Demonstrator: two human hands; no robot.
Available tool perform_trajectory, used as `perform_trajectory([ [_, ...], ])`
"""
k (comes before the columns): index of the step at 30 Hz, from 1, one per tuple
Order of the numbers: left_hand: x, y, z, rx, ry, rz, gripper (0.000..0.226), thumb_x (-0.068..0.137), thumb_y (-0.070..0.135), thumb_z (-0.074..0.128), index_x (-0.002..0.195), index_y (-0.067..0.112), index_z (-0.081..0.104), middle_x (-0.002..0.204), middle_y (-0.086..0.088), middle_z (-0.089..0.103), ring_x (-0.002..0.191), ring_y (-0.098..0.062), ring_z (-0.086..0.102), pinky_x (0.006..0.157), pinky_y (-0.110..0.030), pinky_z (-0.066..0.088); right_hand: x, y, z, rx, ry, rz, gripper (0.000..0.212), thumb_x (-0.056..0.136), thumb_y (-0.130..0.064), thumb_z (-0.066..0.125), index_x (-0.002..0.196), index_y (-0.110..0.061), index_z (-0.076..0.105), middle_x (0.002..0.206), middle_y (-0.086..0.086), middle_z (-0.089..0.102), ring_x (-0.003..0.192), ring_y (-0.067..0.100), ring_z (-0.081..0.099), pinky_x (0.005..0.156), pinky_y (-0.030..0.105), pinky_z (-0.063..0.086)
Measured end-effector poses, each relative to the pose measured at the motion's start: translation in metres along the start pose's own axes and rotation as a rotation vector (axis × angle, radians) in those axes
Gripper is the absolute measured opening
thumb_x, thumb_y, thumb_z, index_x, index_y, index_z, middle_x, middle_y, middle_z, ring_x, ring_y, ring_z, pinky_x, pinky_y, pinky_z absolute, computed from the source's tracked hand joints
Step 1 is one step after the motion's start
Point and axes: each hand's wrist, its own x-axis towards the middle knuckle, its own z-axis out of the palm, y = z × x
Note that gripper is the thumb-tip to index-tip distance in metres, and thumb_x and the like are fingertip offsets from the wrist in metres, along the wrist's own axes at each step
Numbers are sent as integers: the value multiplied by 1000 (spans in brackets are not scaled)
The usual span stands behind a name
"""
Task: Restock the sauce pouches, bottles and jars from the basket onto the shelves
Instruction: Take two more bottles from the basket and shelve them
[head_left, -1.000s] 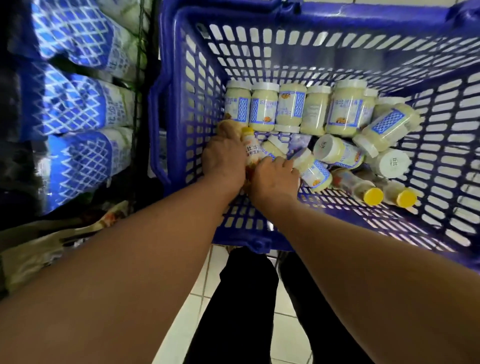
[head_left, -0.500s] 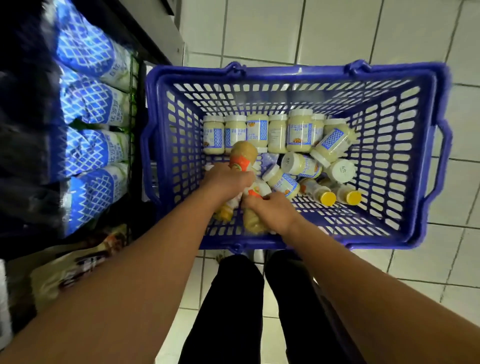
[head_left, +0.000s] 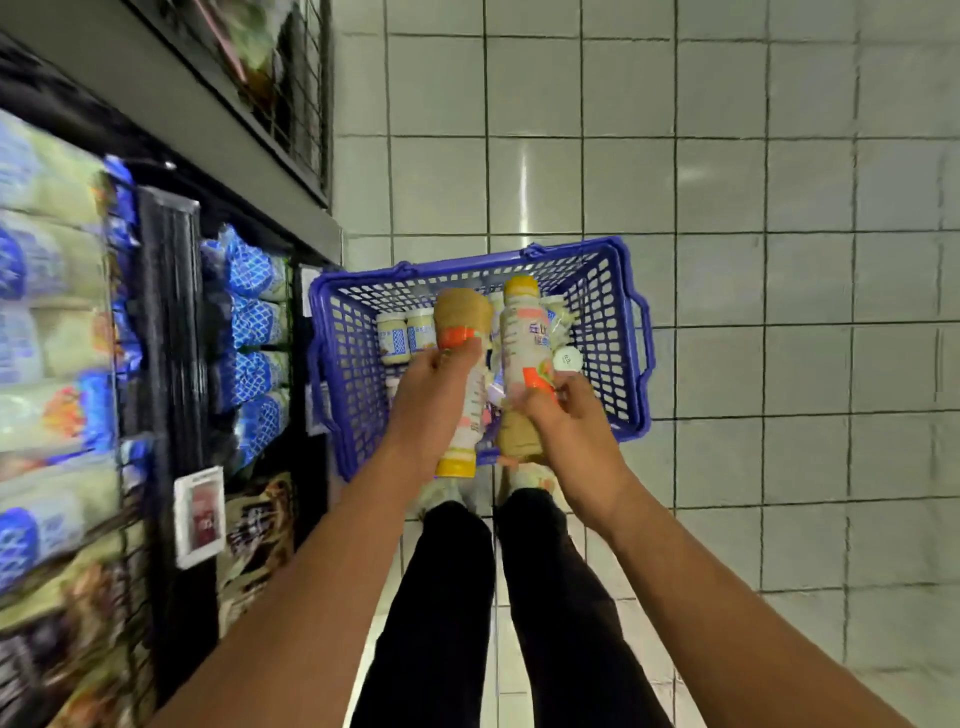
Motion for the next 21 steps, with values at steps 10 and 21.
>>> perform_trajectory([
  [10,-173,108,-22,-88,75,211,22,90,41,65,90,19,62,61,1,68,47,-12,64,40,-22,48,-146,-128,1,-87,-119,-266,13,93,-25,68,100,-24,57,84,-6,73,74,6,68,63,22,54],
  [21,-339,189,-35,-310,186,479,44,69,39,70,100,12,58,79,-10,73,58,-23,64,54,-36,54,-259,-240,-2,-132,-468,-521,33,82,-28,75,107,-23,53,90,-9,75,75,5,70,61,20,54],
])
